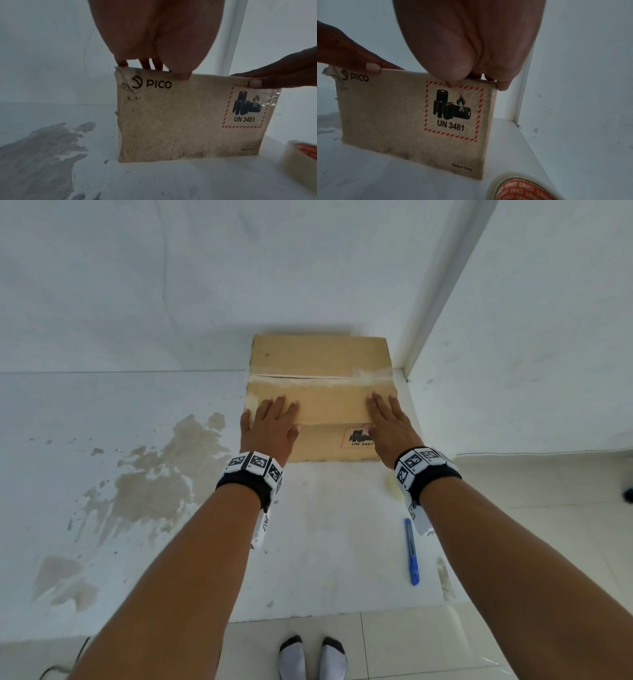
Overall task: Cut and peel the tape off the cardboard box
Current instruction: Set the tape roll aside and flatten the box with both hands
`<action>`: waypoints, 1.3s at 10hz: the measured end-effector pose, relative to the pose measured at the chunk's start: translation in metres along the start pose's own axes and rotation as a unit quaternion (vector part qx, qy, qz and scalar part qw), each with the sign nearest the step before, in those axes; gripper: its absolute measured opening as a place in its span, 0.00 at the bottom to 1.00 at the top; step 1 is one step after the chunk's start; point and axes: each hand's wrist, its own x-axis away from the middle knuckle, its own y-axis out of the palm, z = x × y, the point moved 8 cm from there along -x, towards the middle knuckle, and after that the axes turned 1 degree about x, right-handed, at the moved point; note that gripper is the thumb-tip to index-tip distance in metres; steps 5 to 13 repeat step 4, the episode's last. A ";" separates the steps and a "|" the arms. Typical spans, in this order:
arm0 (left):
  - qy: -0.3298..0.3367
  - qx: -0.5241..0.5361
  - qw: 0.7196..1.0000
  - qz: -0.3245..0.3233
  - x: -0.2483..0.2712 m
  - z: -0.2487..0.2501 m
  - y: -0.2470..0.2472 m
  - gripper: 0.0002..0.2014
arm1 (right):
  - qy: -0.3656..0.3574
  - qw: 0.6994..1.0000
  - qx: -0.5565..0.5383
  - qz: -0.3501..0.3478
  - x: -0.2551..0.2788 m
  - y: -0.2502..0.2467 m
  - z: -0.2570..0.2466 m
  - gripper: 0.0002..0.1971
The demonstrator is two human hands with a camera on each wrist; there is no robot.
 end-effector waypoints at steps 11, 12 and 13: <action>0.092 0.228 0.960 0.135 0.234 -0.017 0.058 0.22 | -0.056 0.916 -0.381 0.116 0.150 -0.087 -0.048 0.21; 0.092 0.228 0.960 0.135 0.234 -0.017 0.058 0.22 | -0.056 0.916 -0.381 0.116 0.150 -0.087 -0.048 0.21; 0.092 0.228 0.960 0.135 0.234 -0.017 0.058 0.22 | -0.056 0.916 -0.381 0.116 0.150 -0.087 -0.048 0.21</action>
